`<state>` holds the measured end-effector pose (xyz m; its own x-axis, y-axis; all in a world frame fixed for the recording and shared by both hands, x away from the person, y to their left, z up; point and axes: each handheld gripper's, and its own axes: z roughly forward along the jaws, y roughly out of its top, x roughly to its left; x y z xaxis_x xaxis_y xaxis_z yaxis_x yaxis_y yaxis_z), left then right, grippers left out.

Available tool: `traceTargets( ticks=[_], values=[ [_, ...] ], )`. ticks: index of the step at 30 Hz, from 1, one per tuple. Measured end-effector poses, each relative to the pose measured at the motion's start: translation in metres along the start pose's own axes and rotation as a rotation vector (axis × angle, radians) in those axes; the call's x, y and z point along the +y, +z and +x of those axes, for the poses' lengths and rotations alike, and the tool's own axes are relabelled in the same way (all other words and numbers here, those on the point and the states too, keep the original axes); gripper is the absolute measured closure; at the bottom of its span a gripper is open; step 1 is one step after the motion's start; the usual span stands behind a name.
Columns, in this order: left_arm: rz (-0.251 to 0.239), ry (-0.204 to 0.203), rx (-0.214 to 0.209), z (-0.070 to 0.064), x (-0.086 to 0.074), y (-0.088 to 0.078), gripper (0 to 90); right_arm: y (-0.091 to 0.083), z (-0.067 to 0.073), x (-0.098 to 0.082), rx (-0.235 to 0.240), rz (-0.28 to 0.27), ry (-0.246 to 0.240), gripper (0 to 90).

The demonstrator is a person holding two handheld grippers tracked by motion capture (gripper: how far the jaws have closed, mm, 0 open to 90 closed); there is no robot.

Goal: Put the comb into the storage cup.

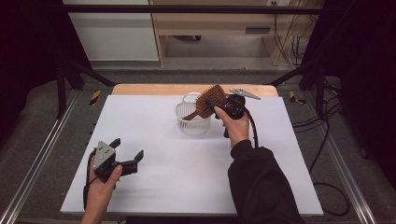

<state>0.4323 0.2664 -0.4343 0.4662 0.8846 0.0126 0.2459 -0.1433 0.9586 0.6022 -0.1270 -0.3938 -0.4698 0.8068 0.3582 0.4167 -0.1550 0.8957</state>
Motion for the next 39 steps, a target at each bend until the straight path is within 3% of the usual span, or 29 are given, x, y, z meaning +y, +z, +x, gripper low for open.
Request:
traceTargets(
  ticks=[6, 14, 22, 29, 39],
  values=[
    [0.001, 0.0, 0.0, 0.0, 0.0, 0.0, 3.1, -0.004, -0.002, 0.002, 0.008, 0.014, 0.002, 18.3],
    [-0.002, -0.004, 0.005, 0.001, 0.0, 0.0, 3.1, -0.009, 0.002, 0.003, -0.005, 0.036, -0.066, 14.6],
    [-0.001, -0.004, 0.004, 0.001, 0.0, 0.0, 3.1, -0.016, 0.003, 0.008, -0.018, 0.037, -0.08, 7.8],
    [-0.003, -0.002, 0.006, 0.002, 0.0, 0.0, 3.0, -0.027, 0.004, 0.013, -0.037, 0.004, -0.105, 7.2],
    [-0.034, -0.034, 0.024, 0.009, 0.0, -0.005, 2.6, -0.046, 0.006, 0.028, -0.032, -0.051, -0.126, 7.8]
  ],
)
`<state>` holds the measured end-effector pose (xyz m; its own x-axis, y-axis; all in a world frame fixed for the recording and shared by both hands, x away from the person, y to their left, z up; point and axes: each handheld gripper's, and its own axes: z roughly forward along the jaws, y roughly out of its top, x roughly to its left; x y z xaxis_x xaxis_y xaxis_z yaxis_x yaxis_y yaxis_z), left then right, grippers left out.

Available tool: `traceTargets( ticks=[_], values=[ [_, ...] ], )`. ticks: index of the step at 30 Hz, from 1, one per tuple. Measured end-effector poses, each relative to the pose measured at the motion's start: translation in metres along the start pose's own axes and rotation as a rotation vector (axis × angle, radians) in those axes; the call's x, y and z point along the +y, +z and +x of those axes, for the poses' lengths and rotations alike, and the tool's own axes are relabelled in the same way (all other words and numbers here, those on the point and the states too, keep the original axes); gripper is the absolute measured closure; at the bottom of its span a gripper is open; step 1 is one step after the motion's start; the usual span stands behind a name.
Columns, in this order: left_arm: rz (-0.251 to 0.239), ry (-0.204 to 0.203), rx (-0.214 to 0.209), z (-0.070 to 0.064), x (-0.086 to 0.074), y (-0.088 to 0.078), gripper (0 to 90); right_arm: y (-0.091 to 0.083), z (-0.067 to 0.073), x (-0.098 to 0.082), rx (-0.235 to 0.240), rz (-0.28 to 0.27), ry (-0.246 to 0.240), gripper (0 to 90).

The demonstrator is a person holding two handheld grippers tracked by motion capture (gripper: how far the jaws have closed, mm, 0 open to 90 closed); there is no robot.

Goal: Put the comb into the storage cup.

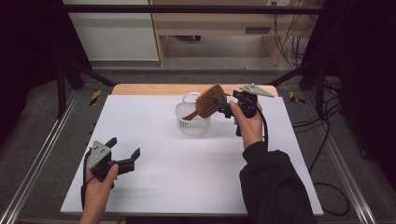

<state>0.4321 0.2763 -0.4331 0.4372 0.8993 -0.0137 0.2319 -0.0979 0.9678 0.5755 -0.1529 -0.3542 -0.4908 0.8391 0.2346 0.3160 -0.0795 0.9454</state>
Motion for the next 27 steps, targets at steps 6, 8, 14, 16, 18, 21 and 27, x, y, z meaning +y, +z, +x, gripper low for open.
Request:
traceTargets(
  ticks=[6, 8, 14, 16, 18, 21, 27],
  values=[
    [-0.055, -0.023, 0.003, 0.003, 0.004, -0.006, 2.6, -0.012, -0.004, 0.01, -0.007, -0.02, -0.014, 7.1],
    [-0.075, -0.023, 0.02, 0.005, 0.005, -0.008, 2.6, -0.016, -0.006, 0.012, -0.011, -0.029, -0.013, 7.0],
    [-0.102, -0.018, 0.036, 0.008, 0.006, -0.012, 2.6, -0.024, -0.007, 0.016, -0.039, -0.077, -0.052, 6.9],
    [-0.105, -0.018, 0.039, 0.008, 0.005, -0.012, 2.6, -0.025, -0.007, 0.016, -0.048, -0.094, -0.065, 6.6],
    [-0.101, -0.015, 0.04, 0.008, 0.005, -0.012, 2.6, -0.026, -0.007, 0.016, -0.063, -0.11, -0.085, 6.3],
    [-0.103, -0.011, 0.043, 0.008, 0.005, -0.012, 2.6, -0.027, -0.006, 0.016, -0.063, -0.144, -0.098, 5.3],
    [-0.117, -0.011, 0.052, 0.009, 0.005, -0.013, 2.6, -0.029, -0.004, 0.016, -0.087, -0.174, -0.141, 4.7]
  ],
)
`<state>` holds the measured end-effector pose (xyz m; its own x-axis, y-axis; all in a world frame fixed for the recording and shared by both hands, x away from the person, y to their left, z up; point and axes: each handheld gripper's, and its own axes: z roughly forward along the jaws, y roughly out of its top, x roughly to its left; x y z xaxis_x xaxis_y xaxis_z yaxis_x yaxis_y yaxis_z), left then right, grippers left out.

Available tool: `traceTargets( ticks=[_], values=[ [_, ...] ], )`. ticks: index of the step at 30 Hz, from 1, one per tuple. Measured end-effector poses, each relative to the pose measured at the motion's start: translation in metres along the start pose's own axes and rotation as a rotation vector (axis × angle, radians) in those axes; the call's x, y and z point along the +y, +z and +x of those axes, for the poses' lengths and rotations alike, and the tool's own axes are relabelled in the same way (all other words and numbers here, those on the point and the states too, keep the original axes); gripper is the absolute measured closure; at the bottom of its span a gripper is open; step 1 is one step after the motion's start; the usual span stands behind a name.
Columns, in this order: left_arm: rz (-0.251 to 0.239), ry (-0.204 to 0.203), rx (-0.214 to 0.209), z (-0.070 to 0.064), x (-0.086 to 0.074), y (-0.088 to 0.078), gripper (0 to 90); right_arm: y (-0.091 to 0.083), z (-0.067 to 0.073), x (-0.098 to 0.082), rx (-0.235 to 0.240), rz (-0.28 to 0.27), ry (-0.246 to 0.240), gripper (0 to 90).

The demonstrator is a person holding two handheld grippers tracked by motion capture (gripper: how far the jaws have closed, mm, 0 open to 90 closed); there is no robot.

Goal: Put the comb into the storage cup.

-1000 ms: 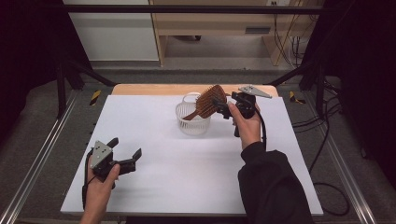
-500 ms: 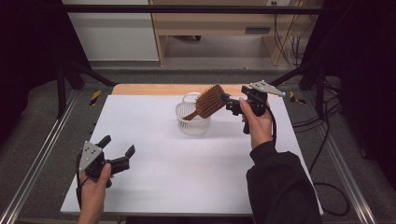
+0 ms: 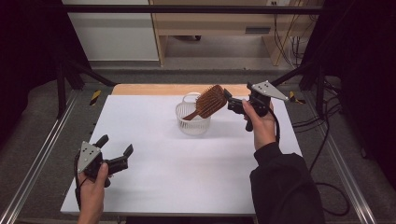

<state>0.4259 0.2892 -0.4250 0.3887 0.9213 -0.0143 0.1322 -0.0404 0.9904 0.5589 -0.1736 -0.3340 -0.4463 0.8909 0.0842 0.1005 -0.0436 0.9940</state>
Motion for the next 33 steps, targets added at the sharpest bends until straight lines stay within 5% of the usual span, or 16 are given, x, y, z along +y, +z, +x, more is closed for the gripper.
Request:
traceTargets(
  ticks=[33],
  values=[
    [-0.01, -0.01, 0.011, 0.003, -0.001, -0.001, 2.6, -0.012, -0.006, 0.006, -0.028, -0.019, 0.032, 2.2]
  ],
)
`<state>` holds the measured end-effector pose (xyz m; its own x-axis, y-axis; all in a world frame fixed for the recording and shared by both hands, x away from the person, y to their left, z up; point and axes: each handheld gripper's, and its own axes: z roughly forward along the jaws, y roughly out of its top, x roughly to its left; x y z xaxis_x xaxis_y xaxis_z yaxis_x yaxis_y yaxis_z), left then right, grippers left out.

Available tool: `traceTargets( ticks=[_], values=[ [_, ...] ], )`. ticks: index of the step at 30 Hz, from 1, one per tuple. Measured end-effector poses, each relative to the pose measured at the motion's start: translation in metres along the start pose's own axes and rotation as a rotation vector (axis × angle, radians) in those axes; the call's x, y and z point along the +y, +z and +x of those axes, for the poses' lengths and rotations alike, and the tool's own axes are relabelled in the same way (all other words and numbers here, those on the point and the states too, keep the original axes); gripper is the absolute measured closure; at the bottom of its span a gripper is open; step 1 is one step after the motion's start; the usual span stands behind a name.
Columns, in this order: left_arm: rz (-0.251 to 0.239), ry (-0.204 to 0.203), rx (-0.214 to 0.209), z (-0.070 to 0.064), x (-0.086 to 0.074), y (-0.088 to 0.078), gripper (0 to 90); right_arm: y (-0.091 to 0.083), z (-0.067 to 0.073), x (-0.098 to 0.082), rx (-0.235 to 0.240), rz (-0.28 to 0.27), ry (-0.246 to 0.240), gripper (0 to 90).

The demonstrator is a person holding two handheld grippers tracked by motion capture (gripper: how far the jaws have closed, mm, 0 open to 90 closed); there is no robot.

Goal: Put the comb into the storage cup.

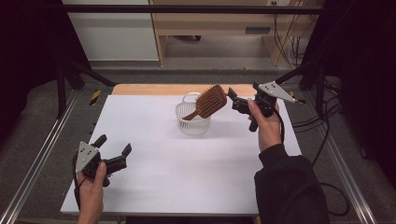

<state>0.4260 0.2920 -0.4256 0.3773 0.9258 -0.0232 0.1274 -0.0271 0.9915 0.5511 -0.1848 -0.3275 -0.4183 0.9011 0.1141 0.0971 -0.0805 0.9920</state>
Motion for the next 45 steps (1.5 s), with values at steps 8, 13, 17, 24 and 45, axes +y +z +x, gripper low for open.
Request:
traceTargets(
  ticks=[8, 13, 17, 24, 45],
  values=[
    [-0.003, -0.023, 0.004, 0.005, -0.001, -0.001, 2.6, -0.004, -0.003, 0.001, -0.013, -0.003, -0.005, 1.7],
    [-0.008, -0.01, 0.004, 0.005, 0.001, -0.001, 2.3, -0.006, -0.004, 0.002, -0.022, -0.019, -0.007, 1.6],
    [-0.011, -0.004, -0.004, 0.003, 0.002, -0.002, 1.1, -0.007, -0.004, 0.002, -0.022, -0.02, -0.017, 1.5],
    [-0.013, 0.012, -0.011, 0.001, 0.003, -0.003, 1.1, -0.012, -0.005, 0.006, -0.021, -0.03, -0.035, 2.0],
    [-0.03, 0.021, 0.03, 0.013, 0.003, -0.022, 1.1, -0.038, -0.019, 0.015, -0.037, -0.028, -0.07, 1.9]
  ],
)
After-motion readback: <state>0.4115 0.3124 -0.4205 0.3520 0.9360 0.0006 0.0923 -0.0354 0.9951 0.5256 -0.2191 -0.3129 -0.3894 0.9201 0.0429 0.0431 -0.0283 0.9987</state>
